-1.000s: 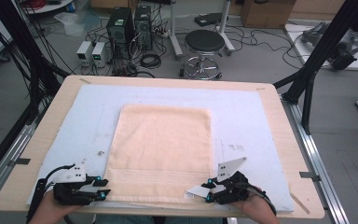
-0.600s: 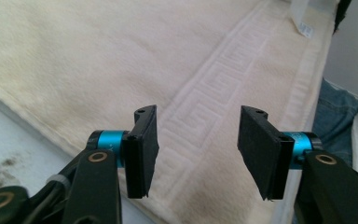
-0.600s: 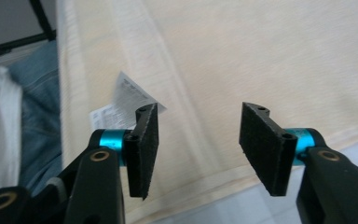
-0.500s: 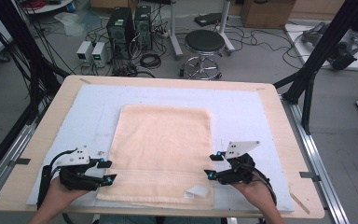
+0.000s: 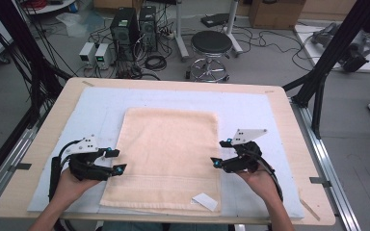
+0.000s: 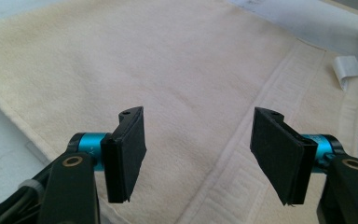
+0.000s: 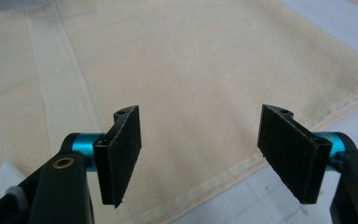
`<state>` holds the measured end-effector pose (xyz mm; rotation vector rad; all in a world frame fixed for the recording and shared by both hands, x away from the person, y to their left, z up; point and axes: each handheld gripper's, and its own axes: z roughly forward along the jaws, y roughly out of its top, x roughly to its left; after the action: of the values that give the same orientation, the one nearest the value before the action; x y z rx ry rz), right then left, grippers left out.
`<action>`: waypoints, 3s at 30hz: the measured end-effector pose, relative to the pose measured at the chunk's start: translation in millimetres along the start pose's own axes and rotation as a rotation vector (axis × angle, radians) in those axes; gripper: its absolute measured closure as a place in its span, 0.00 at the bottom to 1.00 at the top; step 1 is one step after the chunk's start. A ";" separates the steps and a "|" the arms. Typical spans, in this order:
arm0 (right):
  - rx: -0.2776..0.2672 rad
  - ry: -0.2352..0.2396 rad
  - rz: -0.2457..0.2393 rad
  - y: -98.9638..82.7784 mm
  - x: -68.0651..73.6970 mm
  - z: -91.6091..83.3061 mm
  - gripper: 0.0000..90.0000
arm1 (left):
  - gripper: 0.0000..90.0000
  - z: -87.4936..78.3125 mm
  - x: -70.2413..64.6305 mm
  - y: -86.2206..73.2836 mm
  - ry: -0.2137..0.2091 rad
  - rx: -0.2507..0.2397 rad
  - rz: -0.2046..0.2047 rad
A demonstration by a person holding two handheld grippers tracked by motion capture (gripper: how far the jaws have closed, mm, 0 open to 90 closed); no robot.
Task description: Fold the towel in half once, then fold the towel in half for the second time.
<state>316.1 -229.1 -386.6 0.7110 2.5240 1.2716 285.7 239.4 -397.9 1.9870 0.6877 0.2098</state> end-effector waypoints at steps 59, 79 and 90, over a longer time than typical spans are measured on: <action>0.177 -0.149 0.276 13.0 -136.2 96.0 0.47 | 0.57 103.3 151.2 40.3 0.321 0.183 -0.253; 0.106 -0.005 0.257 37.0 -121.3 72.0 0.92 | 0.93 74.9 140.3 56.1 0.199 0.057 -0.245; 0.010 0.058 0.144 57.3 -88.8 26.3 0.92 | 0.93 28.4 105.3 51.8 0.183 -0.053 -0.153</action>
<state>421.1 -227.7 -357.7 0.8853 2.5676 1.3445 404.0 257.3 -382.3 1.8703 0.9384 0.3163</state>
